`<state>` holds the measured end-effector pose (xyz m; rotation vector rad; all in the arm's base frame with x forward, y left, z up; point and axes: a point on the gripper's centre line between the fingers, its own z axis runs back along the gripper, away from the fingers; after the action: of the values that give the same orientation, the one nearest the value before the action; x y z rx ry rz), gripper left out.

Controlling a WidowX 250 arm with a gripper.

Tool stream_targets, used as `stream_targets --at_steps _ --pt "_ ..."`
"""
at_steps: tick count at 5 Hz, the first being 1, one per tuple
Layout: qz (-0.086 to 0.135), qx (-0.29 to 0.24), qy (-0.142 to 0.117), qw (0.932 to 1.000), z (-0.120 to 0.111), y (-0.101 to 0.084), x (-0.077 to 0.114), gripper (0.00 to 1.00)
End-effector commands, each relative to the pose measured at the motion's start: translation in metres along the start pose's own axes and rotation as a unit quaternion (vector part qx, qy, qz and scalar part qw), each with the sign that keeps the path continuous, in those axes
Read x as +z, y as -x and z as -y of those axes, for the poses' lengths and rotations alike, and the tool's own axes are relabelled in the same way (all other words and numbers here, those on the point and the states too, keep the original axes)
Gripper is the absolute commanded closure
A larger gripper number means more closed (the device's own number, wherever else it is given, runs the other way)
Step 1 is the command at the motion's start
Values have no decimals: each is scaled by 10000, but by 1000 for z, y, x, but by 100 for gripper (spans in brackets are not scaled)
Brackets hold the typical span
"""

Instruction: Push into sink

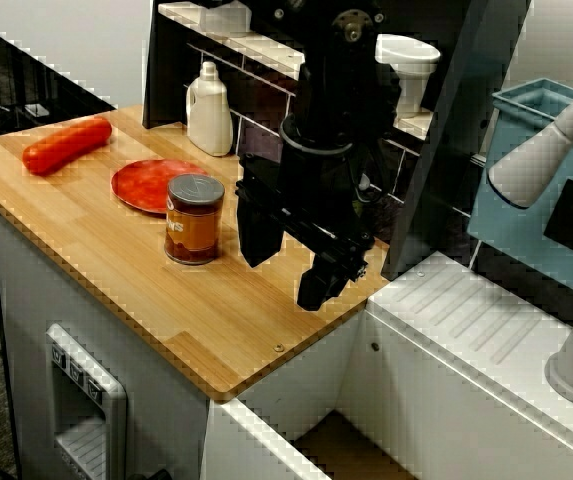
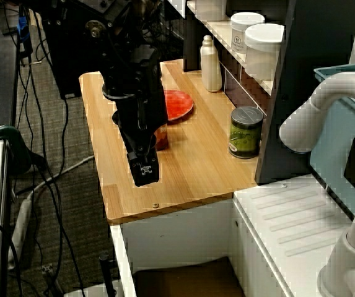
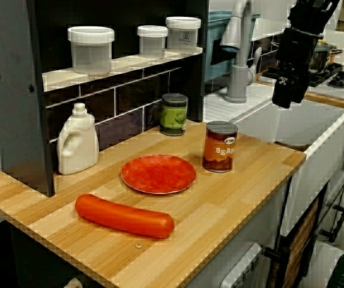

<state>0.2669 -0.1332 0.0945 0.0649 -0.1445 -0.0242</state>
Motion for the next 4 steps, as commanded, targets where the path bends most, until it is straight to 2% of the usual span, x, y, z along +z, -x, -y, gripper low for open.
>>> stream_targets --at_steps 1,2,3,4 --pt "0 0 0 10000 0 0 0 0" --pt "107 -157 45 9998 -21 -8 4 0" --pt "74 -213 -46 9997 -45 -10 8 0" --pt "126 -274 -116 9995 -79 -5 10 0"
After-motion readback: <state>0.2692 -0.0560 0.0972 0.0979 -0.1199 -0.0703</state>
